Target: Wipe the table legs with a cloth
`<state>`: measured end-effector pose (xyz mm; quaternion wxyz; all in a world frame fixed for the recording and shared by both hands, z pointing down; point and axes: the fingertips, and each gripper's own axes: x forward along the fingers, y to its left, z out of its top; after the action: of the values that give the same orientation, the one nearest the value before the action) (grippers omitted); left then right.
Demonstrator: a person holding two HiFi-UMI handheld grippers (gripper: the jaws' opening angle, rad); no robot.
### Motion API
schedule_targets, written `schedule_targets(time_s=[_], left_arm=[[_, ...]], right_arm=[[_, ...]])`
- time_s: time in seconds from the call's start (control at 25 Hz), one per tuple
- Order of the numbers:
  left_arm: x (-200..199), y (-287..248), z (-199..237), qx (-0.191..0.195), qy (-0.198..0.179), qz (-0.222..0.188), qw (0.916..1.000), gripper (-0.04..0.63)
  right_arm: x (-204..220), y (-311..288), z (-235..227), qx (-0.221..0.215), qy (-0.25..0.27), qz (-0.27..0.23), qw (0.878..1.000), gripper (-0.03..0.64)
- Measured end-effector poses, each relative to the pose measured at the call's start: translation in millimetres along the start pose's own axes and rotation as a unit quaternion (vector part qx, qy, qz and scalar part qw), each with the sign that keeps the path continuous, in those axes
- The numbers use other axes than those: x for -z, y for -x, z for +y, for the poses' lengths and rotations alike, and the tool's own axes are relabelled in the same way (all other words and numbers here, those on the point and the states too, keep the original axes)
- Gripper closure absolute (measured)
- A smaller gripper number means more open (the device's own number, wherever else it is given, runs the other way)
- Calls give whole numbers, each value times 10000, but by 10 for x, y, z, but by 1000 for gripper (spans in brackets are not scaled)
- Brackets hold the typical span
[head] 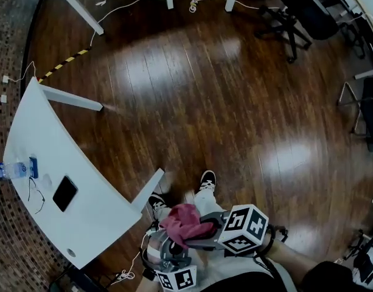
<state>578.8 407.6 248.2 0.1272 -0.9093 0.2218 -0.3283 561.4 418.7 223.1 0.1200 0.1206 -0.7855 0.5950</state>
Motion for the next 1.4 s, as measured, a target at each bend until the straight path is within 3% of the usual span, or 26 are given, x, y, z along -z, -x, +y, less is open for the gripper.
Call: schedule_targets(time_s=[0.24,0.28,0.36,0.44,0.56,0.68,0.8,0.88,0.92,1.04,1.12,1.2,1.24,1.4], left_arm=[[-297,129,312,-351,12,133,9993,595],[-320,135,357,-408,45,162,9990,597],[-370,147,443,-521,105,215,9984,597],[-434,160,526,-632,148,262,9975,595],[-541,185,653,-794,195,332,9961,597],[-583,205,792,-963,325,460,9938,596],[-395,197,978,-1169,767,761,9873,595],[-187,187,1175,-1397,1262,928,9777,595],[-108,185,1304,-1545,1522,943,9716,595],[85,154,1673,-1835,2235,947,9526,595],[275,114,1830,-1768,2475,1134,9458,595],[533,79,1873,-1623,2760,1451,9362,595],[669,65,1878,-1600,3004,1584,9269,595],[1106,12,1938,-1749,4048,1945,8762,595]], right_arm=[[-159,326,354,130,-96,75,9998,262],[-178,371,422,69,-68,100,9999,269],[-260,487,577,-84,72,62,9999,391],[-400,650,638,60,305,-94,9995,425],[-681,900,655,275,486,-395,9977,527],[-961,976,630,374,686,-269,9966,534],[-1202,805,446,769,1236,437,9884,533],[-1272,573,255,1042,1849,1230,9694,532],[-1277,453,142,1136,2288,1728,9513,532],[-1301,151,-164,1184,3433,3073,8796,532],[-1388,-47,-314,1110,3708,3617,8482,532],[-1493,-262,-410,981,3718,4004,8318,532],[-1540,-373,-447,890,3694,4184,8249,532],[-1719,-833,-601,489,3770,4689,7973,531]])
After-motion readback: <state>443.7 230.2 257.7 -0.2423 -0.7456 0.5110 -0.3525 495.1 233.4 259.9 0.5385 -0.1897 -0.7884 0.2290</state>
